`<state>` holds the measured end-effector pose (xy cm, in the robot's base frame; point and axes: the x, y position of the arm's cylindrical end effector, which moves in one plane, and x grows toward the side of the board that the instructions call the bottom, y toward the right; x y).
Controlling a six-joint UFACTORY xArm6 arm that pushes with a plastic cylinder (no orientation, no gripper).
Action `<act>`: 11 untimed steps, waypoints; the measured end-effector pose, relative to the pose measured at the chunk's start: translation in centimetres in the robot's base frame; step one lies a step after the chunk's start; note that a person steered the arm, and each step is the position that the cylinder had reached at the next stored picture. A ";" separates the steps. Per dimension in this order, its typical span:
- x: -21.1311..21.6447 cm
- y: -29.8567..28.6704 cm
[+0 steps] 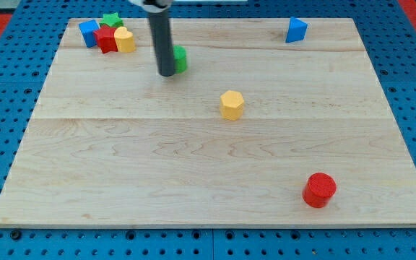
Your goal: Move the green circle into the blue triangle
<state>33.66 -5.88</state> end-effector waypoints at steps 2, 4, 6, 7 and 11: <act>-0.2 -6.4; -3.2 1.8; -5.3 10.7; -5.7 15.4; -9.0 11.7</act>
